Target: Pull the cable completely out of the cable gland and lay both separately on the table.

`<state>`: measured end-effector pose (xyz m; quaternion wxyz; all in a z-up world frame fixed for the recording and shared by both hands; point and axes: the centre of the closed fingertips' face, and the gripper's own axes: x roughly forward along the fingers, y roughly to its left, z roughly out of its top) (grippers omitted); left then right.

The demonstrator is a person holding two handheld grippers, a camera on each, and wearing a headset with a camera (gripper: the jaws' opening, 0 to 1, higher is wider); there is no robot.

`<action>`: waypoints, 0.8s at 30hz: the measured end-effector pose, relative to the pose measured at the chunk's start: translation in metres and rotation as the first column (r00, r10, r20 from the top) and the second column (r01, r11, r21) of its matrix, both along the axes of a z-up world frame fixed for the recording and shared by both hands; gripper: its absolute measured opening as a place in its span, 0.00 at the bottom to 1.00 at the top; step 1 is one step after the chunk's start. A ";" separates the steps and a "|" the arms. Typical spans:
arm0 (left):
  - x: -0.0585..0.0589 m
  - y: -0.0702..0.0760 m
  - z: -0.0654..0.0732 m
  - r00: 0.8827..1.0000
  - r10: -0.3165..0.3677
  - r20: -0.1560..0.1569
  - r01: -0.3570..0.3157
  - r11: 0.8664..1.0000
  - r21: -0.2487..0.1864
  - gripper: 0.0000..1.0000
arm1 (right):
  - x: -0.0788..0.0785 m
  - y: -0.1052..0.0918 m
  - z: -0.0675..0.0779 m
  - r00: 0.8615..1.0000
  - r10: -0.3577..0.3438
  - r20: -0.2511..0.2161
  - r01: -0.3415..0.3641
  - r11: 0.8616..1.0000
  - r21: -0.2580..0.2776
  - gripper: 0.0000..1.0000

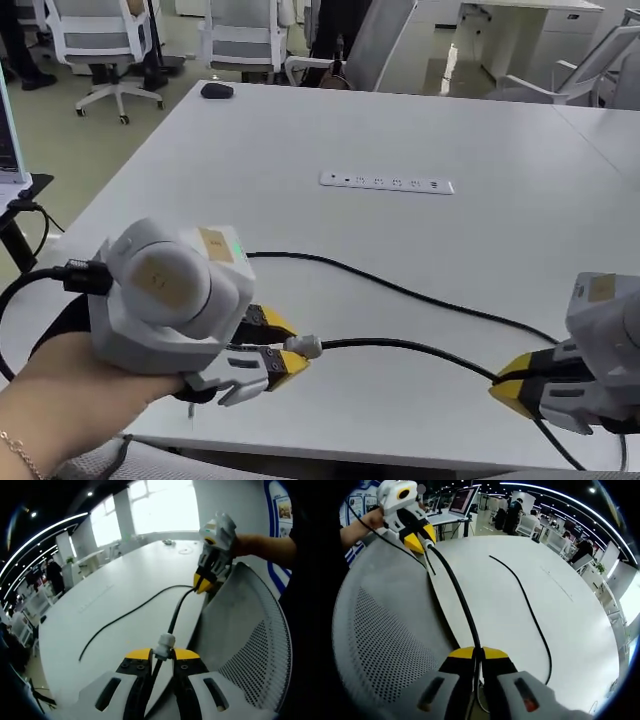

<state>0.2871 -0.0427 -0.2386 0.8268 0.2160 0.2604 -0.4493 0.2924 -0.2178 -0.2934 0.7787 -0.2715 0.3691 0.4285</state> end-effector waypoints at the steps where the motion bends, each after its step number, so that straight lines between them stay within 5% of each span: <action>1: 0.000 0.000 0.000 1.000 0.000 -0.002 0.000 1.000 0.000 0.17 | 0.000 -0.002 -0.003 1.000 -0.002 -0.008 0.002 1.000 -0.005 0.03; 5: 0.000 0.000 -0.002 1.000 0.002 -0.004 -0.002 1.000 0.011 0.17 | -0.002 -0.005 -0.011 0.999 -0.023 -0.046 0.022 1.000 -0.016 0.03; 13: 0.001 0.000 -0.004 1.000 0.003 -0.006 -0.003 1.000 0.022 0.17 | -0.020 0.002 -0.014 0.993 0.049 -0.109 -0.056 0.997 -0.058 0.14; 19: 0.001 -0.002 -0.004 1.000 0.004 -0.007 -0.004 1.000 0.015 0.17 | -0.021 0.037 0.016 0.990 0.112 -0.085 -0.106 0.992 0.066 0.22; 24: 0.001 -0.005 -0.005 1.000 -0.002 -0.009 0.002 1.000 0.017 0.17 | -0.025 0.078 0.044 0.978 0.204 -0.029 -0.197 0.966 0.167 0.23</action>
